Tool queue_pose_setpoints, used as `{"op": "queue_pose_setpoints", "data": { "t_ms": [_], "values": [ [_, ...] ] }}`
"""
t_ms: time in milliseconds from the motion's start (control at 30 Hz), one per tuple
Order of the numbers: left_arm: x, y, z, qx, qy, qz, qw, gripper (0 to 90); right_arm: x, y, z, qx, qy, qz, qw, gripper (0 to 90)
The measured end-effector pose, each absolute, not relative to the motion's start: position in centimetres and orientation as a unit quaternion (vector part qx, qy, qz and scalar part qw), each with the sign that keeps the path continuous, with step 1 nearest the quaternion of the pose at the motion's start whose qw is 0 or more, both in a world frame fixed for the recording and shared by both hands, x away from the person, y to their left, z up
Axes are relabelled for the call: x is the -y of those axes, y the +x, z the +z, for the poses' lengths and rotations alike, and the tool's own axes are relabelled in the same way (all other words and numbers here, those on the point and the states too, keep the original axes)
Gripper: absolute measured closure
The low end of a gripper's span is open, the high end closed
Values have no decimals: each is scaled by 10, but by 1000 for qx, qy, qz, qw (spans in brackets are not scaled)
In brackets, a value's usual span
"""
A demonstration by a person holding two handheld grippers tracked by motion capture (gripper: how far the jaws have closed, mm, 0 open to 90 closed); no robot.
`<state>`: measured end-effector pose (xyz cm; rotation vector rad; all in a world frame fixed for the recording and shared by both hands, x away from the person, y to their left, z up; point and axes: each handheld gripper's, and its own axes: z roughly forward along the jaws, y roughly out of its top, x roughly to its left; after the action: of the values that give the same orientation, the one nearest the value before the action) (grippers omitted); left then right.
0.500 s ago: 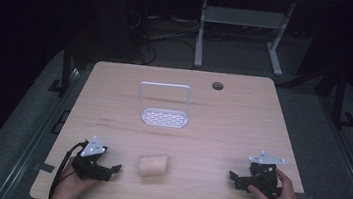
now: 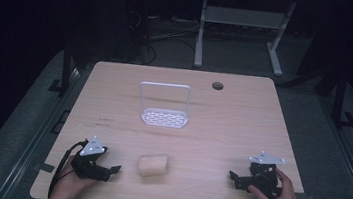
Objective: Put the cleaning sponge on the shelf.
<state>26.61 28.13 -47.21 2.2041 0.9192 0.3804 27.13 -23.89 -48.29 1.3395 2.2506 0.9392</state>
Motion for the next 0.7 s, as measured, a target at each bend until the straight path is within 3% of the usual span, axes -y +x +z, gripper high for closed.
{"op": "queue_pose_setpoints", "data": {
  "t_ms": [700],
  "values": [
    [-284,264,-460,-328,858,125,374,136,239,271,-483,-796,474,332,179,7]
  ]
}}
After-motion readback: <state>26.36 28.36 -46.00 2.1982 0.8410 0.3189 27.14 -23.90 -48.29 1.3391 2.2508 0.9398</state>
